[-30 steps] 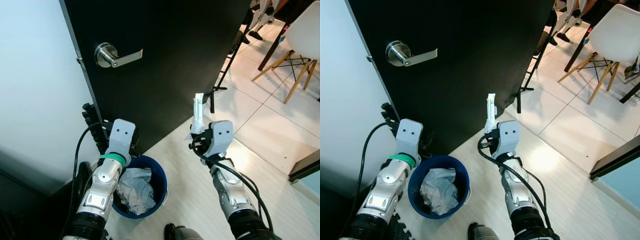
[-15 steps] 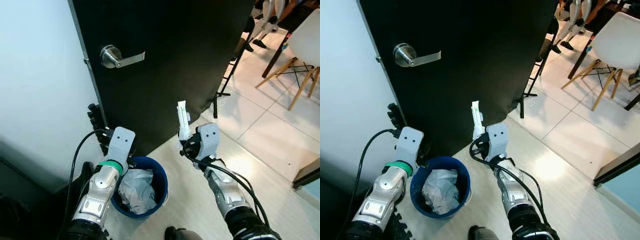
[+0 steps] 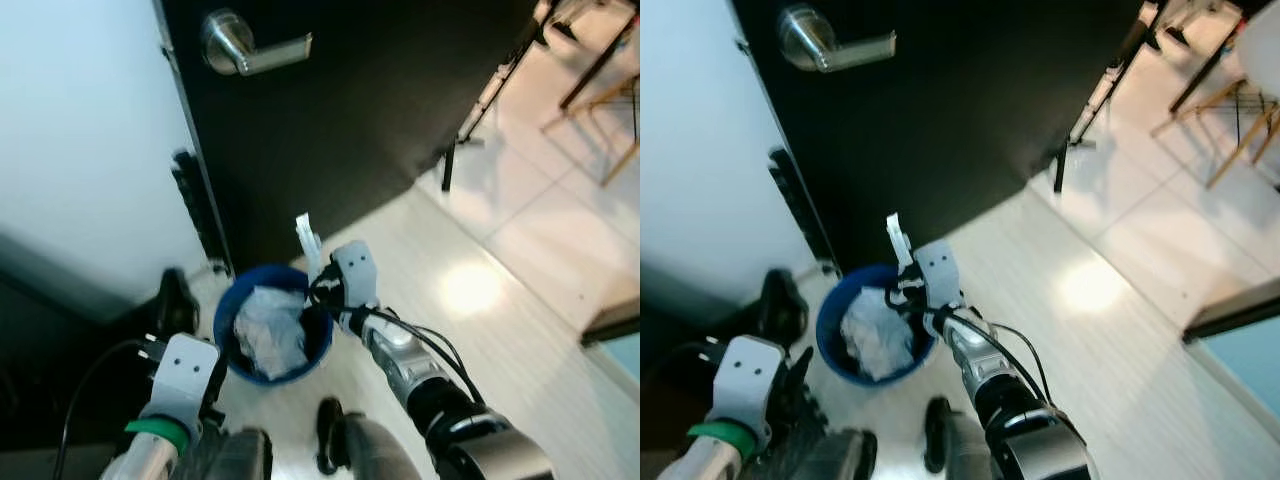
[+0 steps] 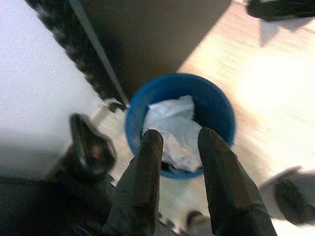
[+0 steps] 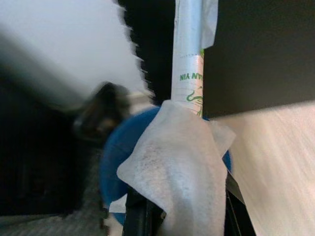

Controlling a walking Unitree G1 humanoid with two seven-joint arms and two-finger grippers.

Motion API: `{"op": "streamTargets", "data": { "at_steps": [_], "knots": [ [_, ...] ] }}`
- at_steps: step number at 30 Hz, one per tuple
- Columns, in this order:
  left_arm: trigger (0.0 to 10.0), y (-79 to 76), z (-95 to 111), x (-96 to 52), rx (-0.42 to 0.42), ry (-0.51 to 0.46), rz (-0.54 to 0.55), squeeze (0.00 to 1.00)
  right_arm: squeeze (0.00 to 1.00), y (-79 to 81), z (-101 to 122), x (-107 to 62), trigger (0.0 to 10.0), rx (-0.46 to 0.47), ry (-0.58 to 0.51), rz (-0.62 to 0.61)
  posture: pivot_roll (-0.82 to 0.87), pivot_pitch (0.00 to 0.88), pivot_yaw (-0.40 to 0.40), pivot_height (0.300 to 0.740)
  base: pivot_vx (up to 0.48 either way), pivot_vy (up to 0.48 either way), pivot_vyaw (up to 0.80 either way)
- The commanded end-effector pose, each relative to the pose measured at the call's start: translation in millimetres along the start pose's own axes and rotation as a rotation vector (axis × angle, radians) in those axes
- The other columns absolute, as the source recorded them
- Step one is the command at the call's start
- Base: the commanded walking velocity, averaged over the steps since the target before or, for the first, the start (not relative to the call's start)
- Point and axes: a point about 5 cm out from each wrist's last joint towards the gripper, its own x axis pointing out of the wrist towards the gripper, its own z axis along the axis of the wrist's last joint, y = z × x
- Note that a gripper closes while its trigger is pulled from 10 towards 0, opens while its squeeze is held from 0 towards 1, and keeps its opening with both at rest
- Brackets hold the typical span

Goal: Clean up the room

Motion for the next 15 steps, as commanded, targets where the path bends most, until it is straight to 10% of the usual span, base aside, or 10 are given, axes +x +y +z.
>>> {"op": "streamTargets", "data": {
  "at_steps": [1, 5, 6, 14, 15],
  "knots": [
    [10.0, -4.9, 0, -10.2, -0.006, 0.029, -0.008, 0.00, 0.00, 1.0, -5, -0.4, 10.0, 0.004, 0.017, -0.028, 0.23, 0.351, -0.053, 0.740, 0.000, 0.000, 0.00],
    [10.0, -4.2, 4, -19.7, -0.009, 0.040, -0.003, 0.00, 0.08, -0.5, 3, 4.7, 10.0, -0.031, 0.002, -0.081, 0.25, 0.373, -0.052, 0.740, 0.000, 0.000, 0.00],
    [10.0, -2.8, 5, -21.3, -0.010, 0.043, 0.003, 0.00, 1.00, -1.1, 6, 6.6, 10.0, -0.021, -0.007, -0.096, 0.26, 0.375, -0.052, 0.740, 0.000, 0.000, 0.00],
    [10.0, -0.3, 10, -18.9, -0.006, 0.045, 0.016, 0.00, 1.00, -1.5, 25, 14.4, 10.0, 0.011, -0.068, -0.100, 0.25, 0.346, -0.056, 0.740, 0.000, 0.000, 0.00],
    [10.0, -0.4, 12, -13.6, -0.008, 0.035, 0.016, 0.00, 0.00, -3.8, 27, 14.2, 10.0, -0.010, -0.068, -0.106, 0.24, 0.320, -0.061, 0.740, 0.000, 0.000, 0.00]
  ]
}}
